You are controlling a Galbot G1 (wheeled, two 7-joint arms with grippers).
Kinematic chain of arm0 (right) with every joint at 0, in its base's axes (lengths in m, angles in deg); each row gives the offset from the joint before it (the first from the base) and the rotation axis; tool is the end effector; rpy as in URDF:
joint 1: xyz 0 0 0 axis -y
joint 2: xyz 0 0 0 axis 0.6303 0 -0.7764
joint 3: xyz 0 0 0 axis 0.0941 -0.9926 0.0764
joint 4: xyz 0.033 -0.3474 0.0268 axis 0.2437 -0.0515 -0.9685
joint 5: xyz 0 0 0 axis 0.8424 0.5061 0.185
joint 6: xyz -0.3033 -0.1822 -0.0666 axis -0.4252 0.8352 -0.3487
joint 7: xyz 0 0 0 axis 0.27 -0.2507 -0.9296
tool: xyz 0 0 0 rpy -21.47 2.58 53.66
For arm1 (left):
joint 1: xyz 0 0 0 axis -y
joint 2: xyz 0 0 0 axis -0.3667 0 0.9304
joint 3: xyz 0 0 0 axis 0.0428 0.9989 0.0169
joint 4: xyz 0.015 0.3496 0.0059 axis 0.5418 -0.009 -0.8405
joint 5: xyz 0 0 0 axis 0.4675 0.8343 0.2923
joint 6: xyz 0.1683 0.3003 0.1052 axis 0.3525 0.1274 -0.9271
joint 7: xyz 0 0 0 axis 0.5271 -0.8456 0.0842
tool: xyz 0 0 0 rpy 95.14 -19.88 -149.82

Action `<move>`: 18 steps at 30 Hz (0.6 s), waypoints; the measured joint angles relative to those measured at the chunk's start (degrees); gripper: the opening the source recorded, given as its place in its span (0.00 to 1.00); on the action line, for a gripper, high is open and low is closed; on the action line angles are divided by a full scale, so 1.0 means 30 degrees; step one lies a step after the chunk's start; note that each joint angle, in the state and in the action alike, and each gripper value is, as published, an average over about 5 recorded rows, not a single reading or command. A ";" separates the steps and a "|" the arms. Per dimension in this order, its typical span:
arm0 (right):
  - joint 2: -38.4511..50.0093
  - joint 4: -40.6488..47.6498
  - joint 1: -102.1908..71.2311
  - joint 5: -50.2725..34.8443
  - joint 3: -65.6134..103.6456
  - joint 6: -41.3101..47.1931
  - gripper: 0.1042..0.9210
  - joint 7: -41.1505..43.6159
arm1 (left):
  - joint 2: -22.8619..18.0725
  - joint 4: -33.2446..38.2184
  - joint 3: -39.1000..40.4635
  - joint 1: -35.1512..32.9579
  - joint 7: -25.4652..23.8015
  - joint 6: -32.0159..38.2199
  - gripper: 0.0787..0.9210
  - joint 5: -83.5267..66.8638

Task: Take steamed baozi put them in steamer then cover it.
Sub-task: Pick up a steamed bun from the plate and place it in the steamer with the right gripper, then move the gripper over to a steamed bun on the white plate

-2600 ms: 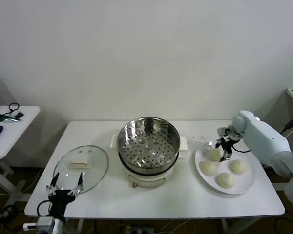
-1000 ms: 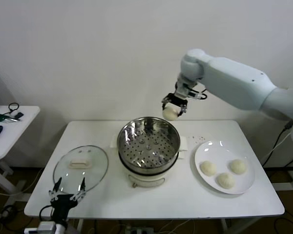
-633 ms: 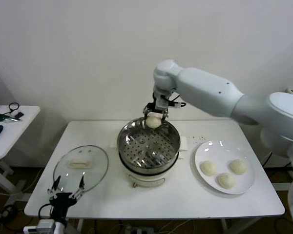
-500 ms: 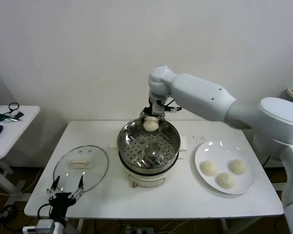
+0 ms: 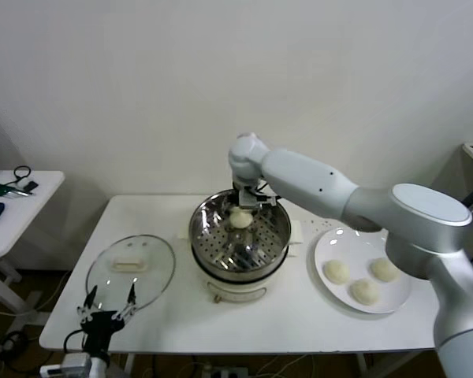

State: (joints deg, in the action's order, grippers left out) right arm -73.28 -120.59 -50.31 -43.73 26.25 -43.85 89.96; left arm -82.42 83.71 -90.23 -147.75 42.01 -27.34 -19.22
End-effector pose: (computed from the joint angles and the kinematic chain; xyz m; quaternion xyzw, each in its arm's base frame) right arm 0.5893 0.1951 -0.1111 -0.6065 0.0152 -0.7947 0.0192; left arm 0.1441 0.0824 -0.3460 0.0744 -0.9904 -0.0448 0.1073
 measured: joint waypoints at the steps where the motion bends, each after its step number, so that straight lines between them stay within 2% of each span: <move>1: -0.0012 -0.0005 -0.0060 0.0063 0.0010 0.0057 0.77 0.0010 | -0.0002 0.0000 -0.0010 -0.0008 0.0024 -0.0002 0.88 -0.0007; 6: -0.0017 -0.0135 -0.0190 0.0177 0.0085 0.0349 0.86 0.0205 | 0.0002 -0.0023 -0.0076 -0.0068 0.0170 -0.0029 0.88 -0.0092; 13: 0.0217 -0.0431 -0.0051 -0.0047 0.0311 0.0663 0.88 0.0737 | 0.0014 -0.0048 -0.0008 -0.0036 0.0433 -0.0167 0.88 -0.0098; 18: 0.0680 -0.0868 0.0540 -0.1344 0.0175 0.1178 0.88 0.1357 | 0.0022 0.0055 0.0003 -0.0056 0.0535 -0.0272 0.88 -0.0069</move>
State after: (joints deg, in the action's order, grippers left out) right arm -71.24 -123.19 -48.69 -47.76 26.77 -40.32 94.04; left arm -82.35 83.87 -90.22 -147.92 43.62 -28.16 -19.43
